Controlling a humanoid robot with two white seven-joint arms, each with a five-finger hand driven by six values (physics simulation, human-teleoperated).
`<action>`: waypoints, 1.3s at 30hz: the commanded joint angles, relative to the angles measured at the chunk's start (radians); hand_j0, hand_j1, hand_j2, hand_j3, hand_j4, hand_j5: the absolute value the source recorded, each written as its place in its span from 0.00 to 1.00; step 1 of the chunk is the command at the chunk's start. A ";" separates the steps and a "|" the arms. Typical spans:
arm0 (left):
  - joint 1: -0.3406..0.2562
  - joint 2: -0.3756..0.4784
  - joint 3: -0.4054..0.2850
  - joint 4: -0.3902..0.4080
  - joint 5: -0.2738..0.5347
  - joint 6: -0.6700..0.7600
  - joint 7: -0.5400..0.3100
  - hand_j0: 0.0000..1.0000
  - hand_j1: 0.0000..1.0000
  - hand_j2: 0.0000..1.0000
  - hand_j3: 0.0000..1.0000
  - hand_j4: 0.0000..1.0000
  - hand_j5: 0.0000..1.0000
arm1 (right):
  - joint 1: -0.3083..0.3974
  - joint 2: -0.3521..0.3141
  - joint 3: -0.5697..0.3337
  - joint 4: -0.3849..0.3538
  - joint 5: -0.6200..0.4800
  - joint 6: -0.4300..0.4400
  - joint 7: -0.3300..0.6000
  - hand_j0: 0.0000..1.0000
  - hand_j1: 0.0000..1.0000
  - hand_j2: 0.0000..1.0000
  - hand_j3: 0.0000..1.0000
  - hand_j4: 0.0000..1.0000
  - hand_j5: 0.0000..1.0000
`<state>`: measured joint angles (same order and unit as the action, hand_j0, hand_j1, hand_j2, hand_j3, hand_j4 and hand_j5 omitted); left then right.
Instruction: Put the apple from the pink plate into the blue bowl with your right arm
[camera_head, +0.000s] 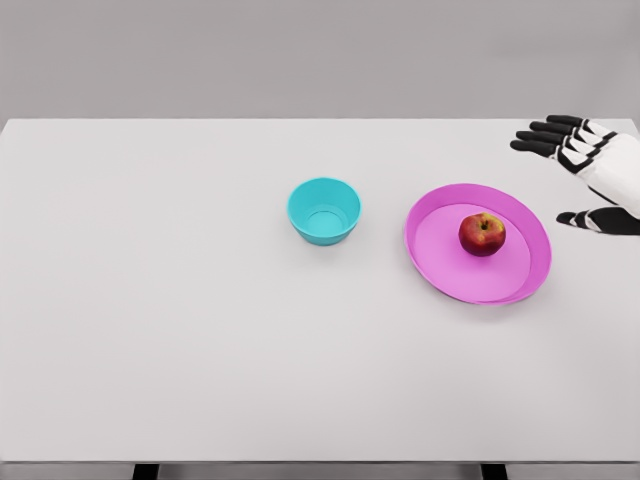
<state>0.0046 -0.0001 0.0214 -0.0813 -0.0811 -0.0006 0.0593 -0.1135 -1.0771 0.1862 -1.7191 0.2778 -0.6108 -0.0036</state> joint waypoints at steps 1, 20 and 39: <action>0.000 0.000 0.000 0.000 0.000 0.001 0.001 1.00 1.00 1.00 1.00 1.00 1.00 | 0.000 -0.001 0.004 -0.002 -0.006 0.000 0.001 1.00 1.00 1.00 1.00 1.00 1.00; 0.000 0.000 0.000 0.000 0.000 0.001 0.001 1.00 1.00 1.00 1.00 1.00 1.00 | -0.426 0.132 0.332 0.101 -0.011 0.068 0.615 1.00 1.00 1.00 1.00 1.00 1.00; 0.000 0.000 0.000 0.000 0.000 0.001 0.001 1.00 1.00 1.00 1.00 1.00 1.00 | -0.581 0.217 0.501 0.375 -0.005 0.066 0.615 1.00 1.00 1.00 1.00 1.00 1.00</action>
<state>0.0046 -0.0001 0.0215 -0.0813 -0.0812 -0.0005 0.0594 -0.6949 -0.8625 0.6824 -1.3694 0.2784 -0.5468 0.6112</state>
